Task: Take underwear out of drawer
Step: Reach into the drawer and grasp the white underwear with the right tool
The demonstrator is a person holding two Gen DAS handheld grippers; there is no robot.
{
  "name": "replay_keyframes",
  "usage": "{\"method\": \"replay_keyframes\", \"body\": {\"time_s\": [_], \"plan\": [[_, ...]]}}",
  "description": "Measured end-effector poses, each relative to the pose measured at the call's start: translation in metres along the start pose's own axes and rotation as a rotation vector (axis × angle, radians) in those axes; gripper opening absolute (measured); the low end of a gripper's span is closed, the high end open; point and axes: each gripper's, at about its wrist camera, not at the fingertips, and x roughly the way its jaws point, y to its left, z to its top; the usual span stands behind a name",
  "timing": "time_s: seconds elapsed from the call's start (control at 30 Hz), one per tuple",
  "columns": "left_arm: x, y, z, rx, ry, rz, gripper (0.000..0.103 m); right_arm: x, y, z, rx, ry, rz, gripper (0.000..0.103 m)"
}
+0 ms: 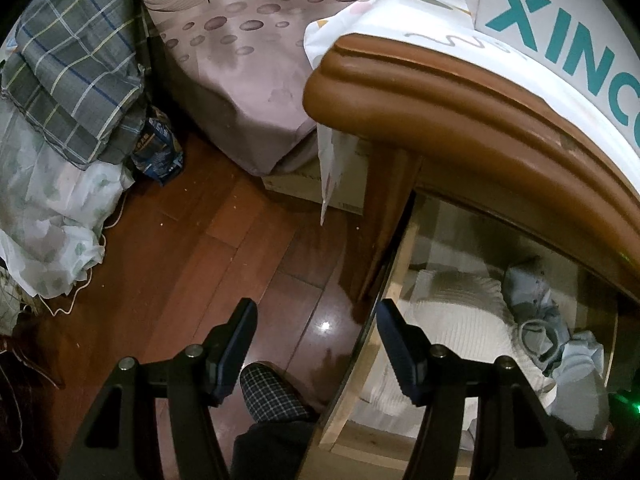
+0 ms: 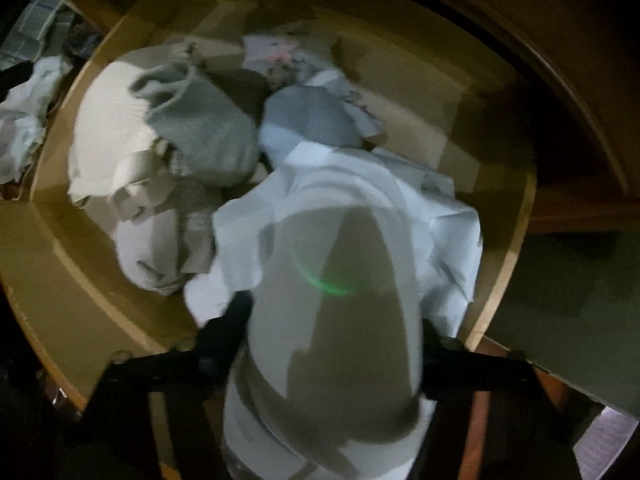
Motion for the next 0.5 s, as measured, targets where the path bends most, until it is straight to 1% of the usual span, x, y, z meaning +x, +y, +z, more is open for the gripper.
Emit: {"method": "replay_keyframes", "body": {"time_s": [0.03,0.1,0.13,0.2,0.3,0.43,0.5], "plan": [[0.000,0.001,0.000,-0.003,0.000,-0.001,0.064,-0.002,0.002,0.000,-0.004,-0.009,-0.003,0.046],[0.001,0.001,0.000,-0.002,0.001,0.005,0.064,-0.007,0.004,-0.002,-0.007,-0.028,-0.002,0.037],[0.002,0.001,-0.001,-0.003,0.004,0.007,0.064,-0.009,0.005,-0.003,-0.005,-0.038,0.001,0.035],[0.002,0.001,-0.001,-0.006,0.003,0.002,0.064,-0.015,0.003,-0.005,0.013,-0.062,0.013,0.026],[0.002,-0.001,-0.001,0.004,0.003,0.000,0.064,-0.026,0.000,-0.008,0.030,-0.101,0.012,0.018],[0.004,-0.005,-0.003,0.030,0.018,-0.019,0.064,-0.042,-0.002,-0.015,0.054,-0.146,0.007,0.015],[0.006,-0.010,-0.005,0.049,0.030,-0.040,0.064,-0.052,-0.002,-0.021,0.068,-0.171,-0.004,0.015]]}}
